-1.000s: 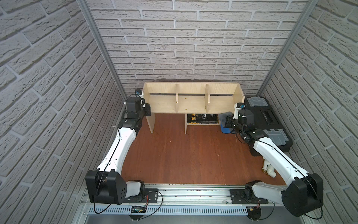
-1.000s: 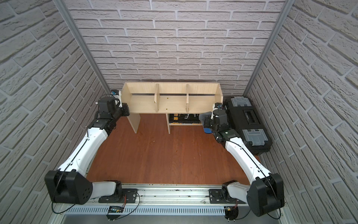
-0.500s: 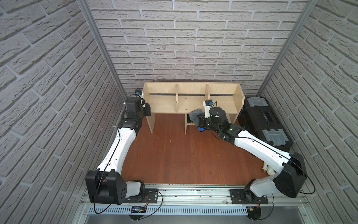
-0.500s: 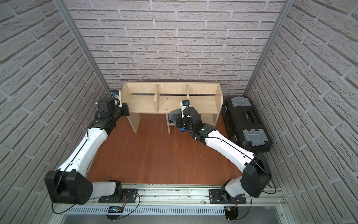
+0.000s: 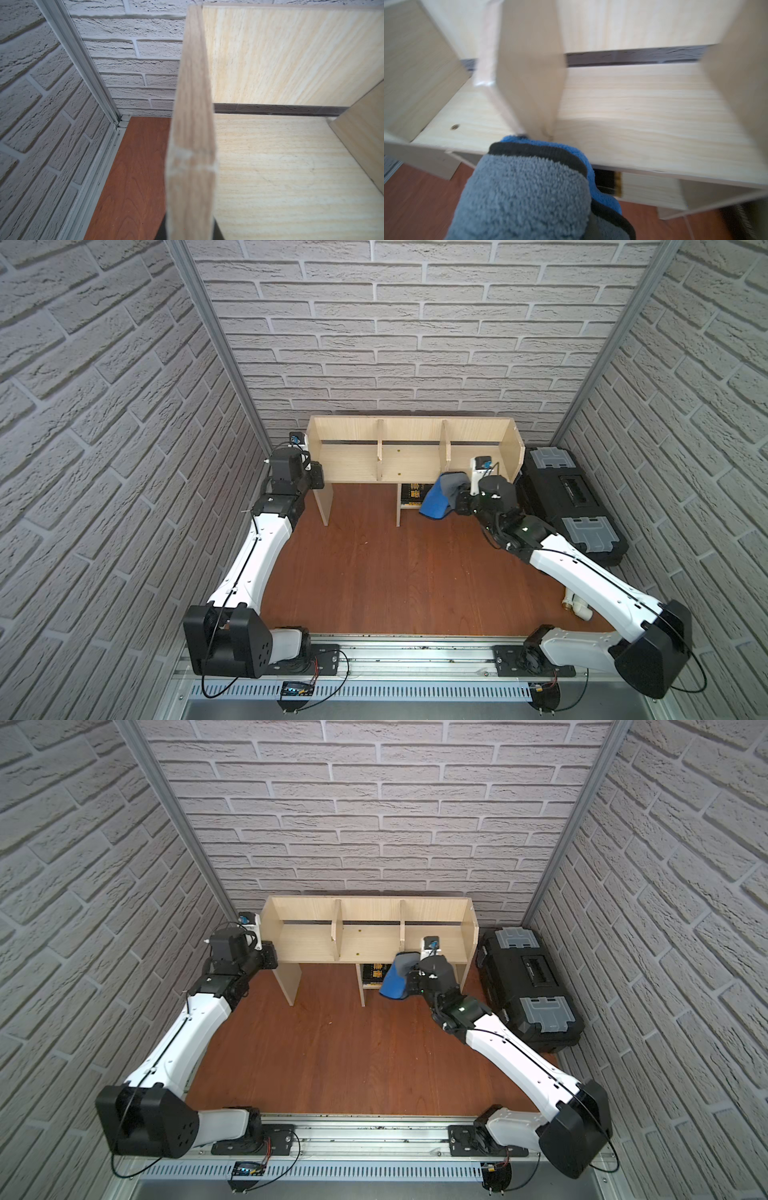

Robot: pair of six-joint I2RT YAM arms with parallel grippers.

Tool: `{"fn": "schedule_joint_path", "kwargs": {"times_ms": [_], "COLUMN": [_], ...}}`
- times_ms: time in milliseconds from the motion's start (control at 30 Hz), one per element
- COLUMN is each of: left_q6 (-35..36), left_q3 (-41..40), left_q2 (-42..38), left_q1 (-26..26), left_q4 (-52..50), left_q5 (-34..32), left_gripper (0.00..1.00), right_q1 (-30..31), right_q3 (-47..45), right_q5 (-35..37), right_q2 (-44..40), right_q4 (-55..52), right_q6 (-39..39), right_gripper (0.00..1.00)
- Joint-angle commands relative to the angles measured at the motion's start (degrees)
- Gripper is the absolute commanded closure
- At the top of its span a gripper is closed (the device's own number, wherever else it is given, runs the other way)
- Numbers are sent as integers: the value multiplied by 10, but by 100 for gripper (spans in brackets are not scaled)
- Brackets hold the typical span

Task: Wipe the bookshelf clean with a cloth
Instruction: Wipe the dust from the shelf.

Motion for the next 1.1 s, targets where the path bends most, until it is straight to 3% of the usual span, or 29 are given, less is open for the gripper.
{"fn": "schedule_joint_path", "kwargs": {"times_ms": [0,133,300,533,833,967,1067], "left_q6": [-7,-8,-8,-7,-7,-7,-7], "left_q3": [-12,-12,-13,-13,-12,-13,-13], "left_q2": [11,13,12,13,16,16,15], "left_q1": [5,6,6,5,5,6,6], "left_q4": [21,21,22,23,22,23,23], "left_q5": [-16,-16,-14,-12,-11,-8,-8], "left_gripper": [100,100,100,100,100,100,100], "right_q1": [-57,-100,-156,-162,-162,-162,-162], "right_q3": [-33,-68,-127,-218,-112,-75,-99], "right_q5": [47,68,4,-15,10,13,20], "right_q2": [-69,-93,-31,15,-87,-81,-53], "right_q4": [-9,-16,11,80,14,5,18], "right_q6": [-3,-4,46,79,27,-3,-8], "right_gripper": [97,97,97,97,97,97,97]}}
